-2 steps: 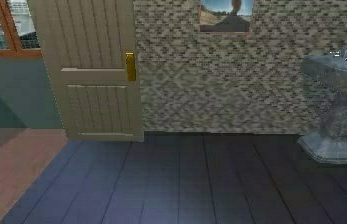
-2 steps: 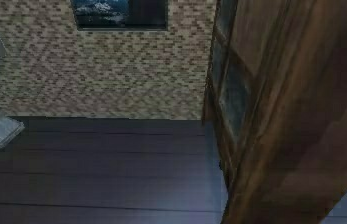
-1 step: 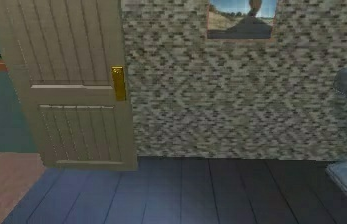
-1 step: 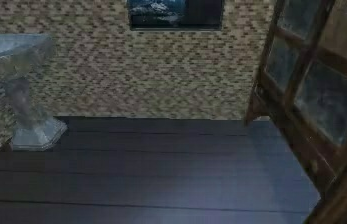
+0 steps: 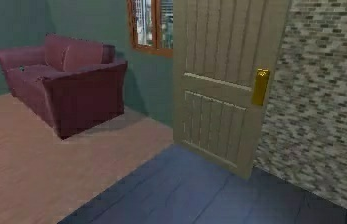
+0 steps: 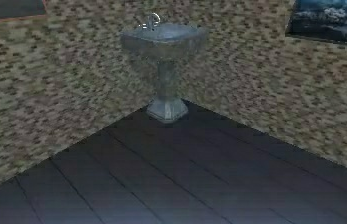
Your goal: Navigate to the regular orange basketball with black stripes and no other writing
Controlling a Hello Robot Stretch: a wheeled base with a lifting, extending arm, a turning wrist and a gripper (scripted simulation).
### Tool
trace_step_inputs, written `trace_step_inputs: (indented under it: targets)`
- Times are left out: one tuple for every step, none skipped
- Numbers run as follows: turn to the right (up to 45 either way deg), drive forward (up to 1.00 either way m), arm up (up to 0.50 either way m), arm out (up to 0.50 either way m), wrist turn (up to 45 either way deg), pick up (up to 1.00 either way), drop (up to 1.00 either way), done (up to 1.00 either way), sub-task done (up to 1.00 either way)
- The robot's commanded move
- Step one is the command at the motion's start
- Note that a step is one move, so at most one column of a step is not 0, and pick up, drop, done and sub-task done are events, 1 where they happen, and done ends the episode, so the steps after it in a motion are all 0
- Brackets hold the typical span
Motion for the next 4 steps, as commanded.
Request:
trace_step_inputs:
  targets:
    - [0.0,0.4,0.0,0.0,0.0,0.0,0.0,0.0,0.0]
    - [-42.0,0.0,0.0,0.0,0.0,0.0,0.0,0.0,0.0]
    - [0.0,0.05,0.0,0.0,0.0,0.0,0.0,0.0,0.0]
    - [-3.0,0.0,0.0,0.0,0.0,0.0,0.0,0.0,0.0]
